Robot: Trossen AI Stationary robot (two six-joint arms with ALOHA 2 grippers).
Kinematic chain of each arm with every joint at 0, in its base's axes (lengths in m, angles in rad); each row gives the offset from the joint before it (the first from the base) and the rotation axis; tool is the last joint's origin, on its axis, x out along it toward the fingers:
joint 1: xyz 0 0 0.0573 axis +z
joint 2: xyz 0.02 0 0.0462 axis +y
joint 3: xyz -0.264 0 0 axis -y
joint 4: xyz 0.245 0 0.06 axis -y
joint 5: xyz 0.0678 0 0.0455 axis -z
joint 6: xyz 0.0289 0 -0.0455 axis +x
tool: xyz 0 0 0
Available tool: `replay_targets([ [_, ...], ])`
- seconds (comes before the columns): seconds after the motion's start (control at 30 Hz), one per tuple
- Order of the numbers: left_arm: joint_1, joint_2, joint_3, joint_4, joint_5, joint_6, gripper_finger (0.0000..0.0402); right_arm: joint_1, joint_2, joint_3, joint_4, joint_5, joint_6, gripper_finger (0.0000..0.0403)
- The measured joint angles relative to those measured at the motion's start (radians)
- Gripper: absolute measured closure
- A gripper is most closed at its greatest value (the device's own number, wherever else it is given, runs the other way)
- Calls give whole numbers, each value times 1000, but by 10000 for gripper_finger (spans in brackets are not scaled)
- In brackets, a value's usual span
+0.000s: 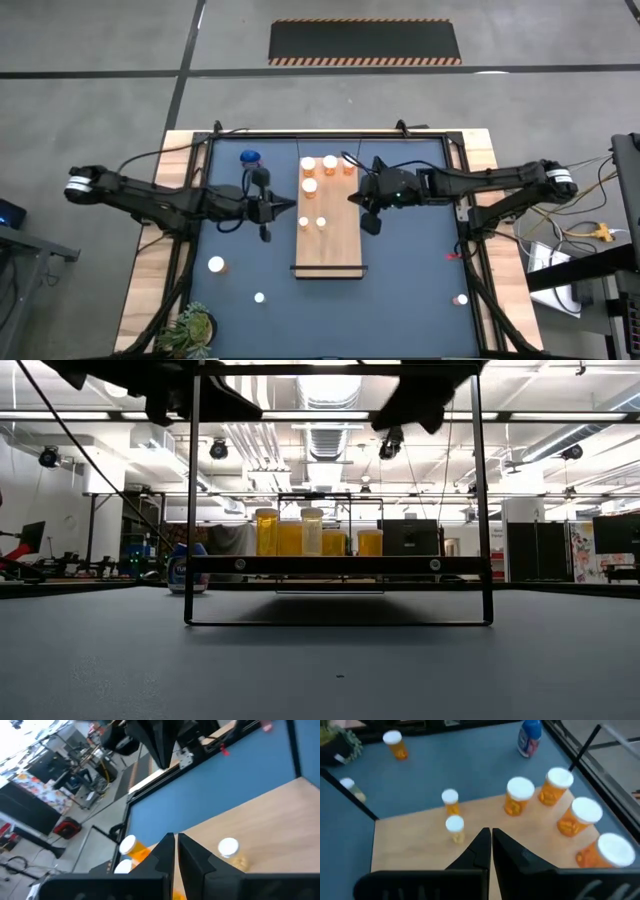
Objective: Pick and place medicine bottles onto shelf by color
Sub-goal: Put the small pink pill bottle on the shelf
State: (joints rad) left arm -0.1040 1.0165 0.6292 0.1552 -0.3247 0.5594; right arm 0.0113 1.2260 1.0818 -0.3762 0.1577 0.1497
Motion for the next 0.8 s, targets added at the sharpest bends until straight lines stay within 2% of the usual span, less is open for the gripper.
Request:
replay_targets([
  [0.33, 0, -74, -46, 2, -21, 4, 398, 0, 111, 165, -70, 0, -43, 394],
  [0.53, 0, -160, -118, 17, -55, 4, 398, -1, 208, 333, -270, 0, -51, 394],
  [0.8, 0, -262, -143, 21, -73, -3, 398, -1, 306, 531, -548, -4, -54, 394],
])
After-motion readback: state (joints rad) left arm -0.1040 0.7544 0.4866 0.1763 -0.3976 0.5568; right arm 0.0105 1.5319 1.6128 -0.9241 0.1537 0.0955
